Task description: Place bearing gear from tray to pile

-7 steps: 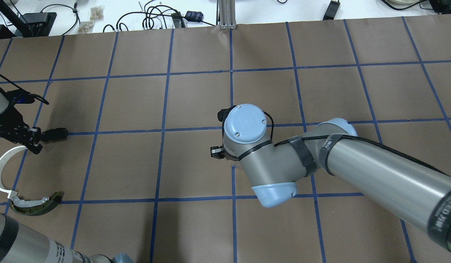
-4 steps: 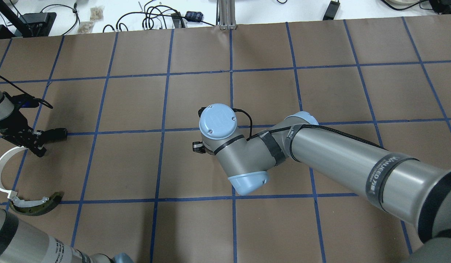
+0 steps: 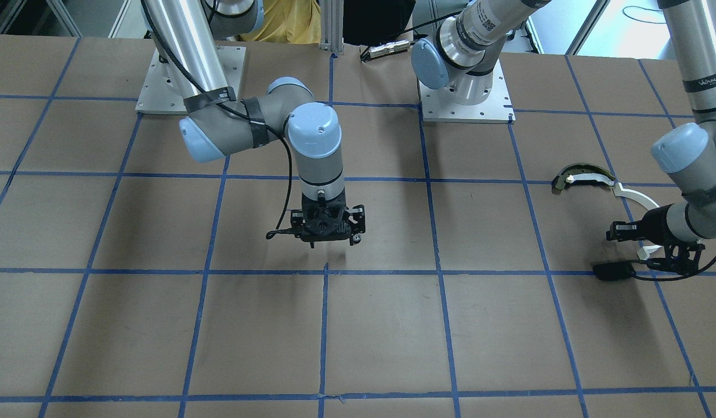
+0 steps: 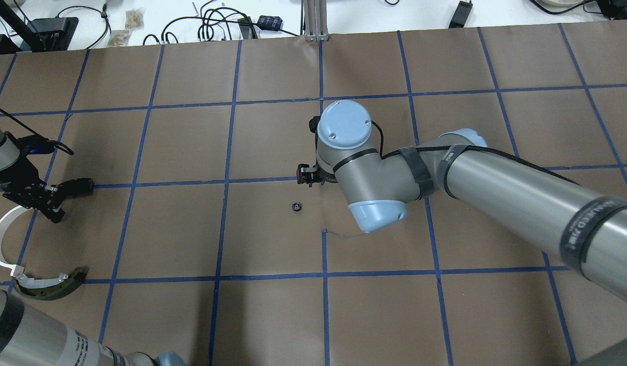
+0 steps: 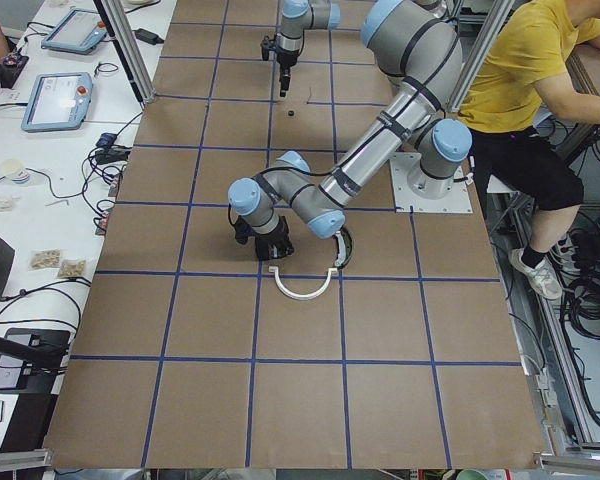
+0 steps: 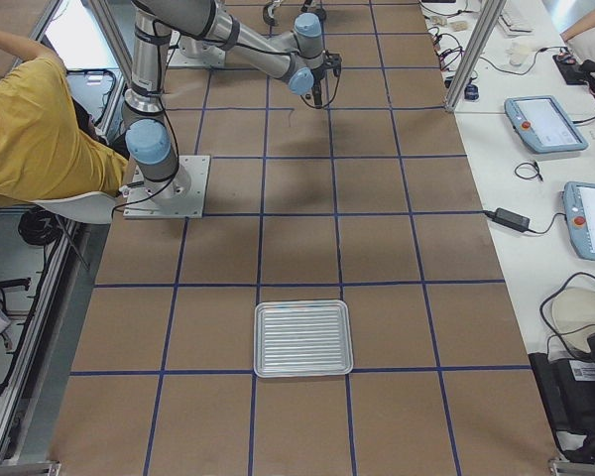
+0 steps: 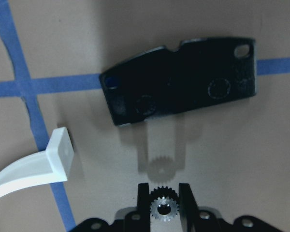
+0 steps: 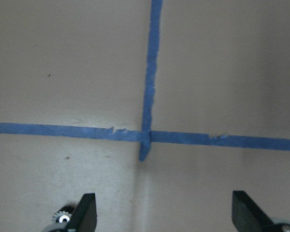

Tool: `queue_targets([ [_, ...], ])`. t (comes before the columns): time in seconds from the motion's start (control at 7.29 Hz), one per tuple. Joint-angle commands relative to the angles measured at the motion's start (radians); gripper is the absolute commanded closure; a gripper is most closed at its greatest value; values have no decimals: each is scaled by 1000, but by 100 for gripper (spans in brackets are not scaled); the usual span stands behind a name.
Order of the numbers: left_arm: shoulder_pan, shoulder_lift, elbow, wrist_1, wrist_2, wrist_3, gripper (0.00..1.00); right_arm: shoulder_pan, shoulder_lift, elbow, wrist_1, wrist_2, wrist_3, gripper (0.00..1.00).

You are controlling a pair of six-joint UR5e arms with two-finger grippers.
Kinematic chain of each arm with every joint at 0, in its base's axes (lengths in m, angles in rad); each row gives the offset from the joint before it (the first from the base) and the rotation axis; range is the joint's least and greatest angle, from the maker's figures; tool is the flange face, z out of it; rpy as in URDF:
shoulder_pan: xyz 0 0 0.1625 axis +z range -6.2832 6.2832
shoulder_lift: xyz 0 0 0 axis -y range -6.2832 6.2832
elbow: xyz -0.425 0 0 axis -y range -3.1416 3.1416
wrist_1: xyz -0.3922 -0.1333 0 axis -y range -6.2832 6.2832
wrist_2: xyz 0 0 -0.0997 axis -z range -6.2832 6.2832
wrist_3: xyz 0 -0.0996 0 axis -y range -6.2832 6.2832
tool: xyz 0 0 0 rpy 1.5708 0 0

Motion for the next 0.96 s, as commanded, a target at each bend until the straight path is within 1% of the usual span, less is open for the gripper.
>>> queue_targets([
  [0.0, 16, 10, -8, -29, 0, -3, 10, -231, -223, -37, 334, 4, -271, 0],
  [0.14, 16, 10, -6, -31, -2, -10, 5, -271, -276, -122, 526, -5, -280, 0],
  [0.27, 2, 22, 9, -29, -9, -29, 0, -276, -281, -243, 652, -24, -282, 0],
  [0.41, -47, 41, 25, -29, -19, -88, 0, -275, -269, -340, 729, -11, -279, 0],
  [0.55, -129, 61, 35, -20, -19, -105, 0, -267, -251, -385, 747, -12, -275, 0],
  [0.69, -214, 87, 66, -23, -19, -201, 0, -264, -258, -381, 777, -14, -272, 0],
  [0.82, -315, 95, 95, -23, -70, -293, 0, -264, -295, -368, 822, -11, -292, 0],
])
